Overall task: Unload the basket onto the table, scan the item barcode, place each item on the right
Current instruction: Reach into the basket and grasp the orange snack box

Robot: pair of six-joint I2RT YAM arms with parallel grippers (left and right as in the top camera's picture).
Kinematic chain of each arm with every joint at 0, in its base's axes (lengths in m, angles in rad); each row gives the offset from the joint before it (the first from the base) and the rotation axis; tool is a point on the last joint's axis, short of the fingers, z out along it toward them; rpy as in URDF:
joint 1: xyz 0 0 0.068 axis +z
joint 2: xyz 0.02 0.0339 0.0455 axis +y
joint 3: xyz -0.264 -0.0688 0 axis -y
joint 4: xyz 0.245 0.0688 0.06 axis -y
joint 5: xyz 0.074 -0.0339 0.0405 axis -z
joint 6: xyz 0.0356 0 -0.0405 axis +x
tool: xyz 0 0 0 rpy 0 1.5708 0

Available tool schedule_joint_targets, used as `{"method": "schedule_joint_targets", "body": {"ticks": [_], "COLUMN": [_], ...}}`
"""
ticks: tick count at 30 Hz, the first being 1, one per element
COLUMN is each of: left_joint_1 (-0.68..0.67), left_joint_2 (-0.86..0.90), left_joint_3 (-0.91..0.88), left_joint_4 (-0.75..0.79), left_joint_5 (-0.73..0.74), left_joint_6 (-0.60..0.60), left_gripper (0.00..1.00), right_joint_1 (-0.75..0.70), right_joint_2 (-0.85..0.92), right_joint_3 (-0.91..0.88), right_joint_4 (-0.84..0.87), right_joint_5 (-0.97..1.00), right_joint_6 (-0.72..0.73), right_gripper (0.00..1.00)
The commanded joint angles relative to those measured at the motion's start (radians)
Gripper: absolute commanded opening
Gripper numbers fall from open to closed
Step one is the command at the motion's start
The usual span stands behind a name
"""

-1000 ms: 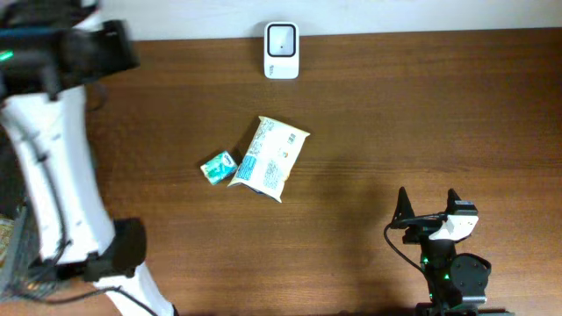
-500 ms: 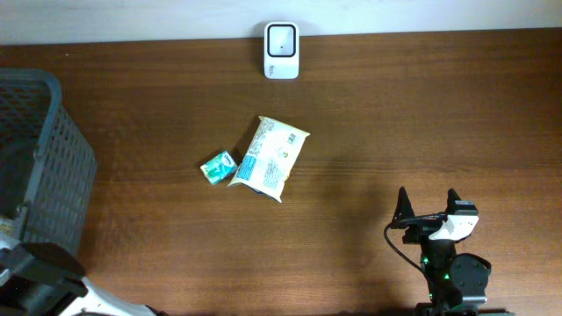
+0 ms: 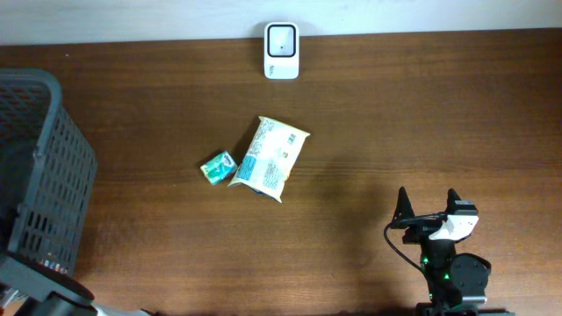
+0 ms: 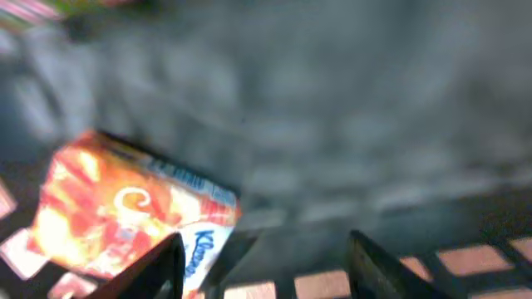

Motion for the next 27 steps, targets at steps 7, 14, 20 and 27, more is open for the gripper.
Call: {"method": "schedule_joint_targets", "body": {"ticks": [7,14,20,27], "left_joint_1": [0.021,0.021,0.021,0.02], "left_joint_2": [-0.013,-0.013,-0.012,-0.012], "left_joint_3": [-0.196,-0.211,-0.211,-0.212], "left_joint_4": [0.082,0.132,0.179,0.213], "left_joint_5": [-0.125,-0.151,-0.185,-0.218], "left_joint_6": [-0.012,-0.011,-0.011,-0.011], "left_gripper": [0.61,0.56,0.57,0.45], "right_joint_1": [-0.004,-0.004,-0.004,-0.004], "right_joint_2": [-0.006,-0.006,-0.006,-0.006], "right_joint_3": [-0.008,-0.008,-0.008,-0.008], "right_joint_4": [-0.001,-0.001,-0.001,-0.001], "right_joint_5": [0.009,0.009,0.009,0.009], "right_joint_6": [0.003,0.003,0.003,0.003], "right_gripper": [0.99,0.99,0.99,0.99]}}
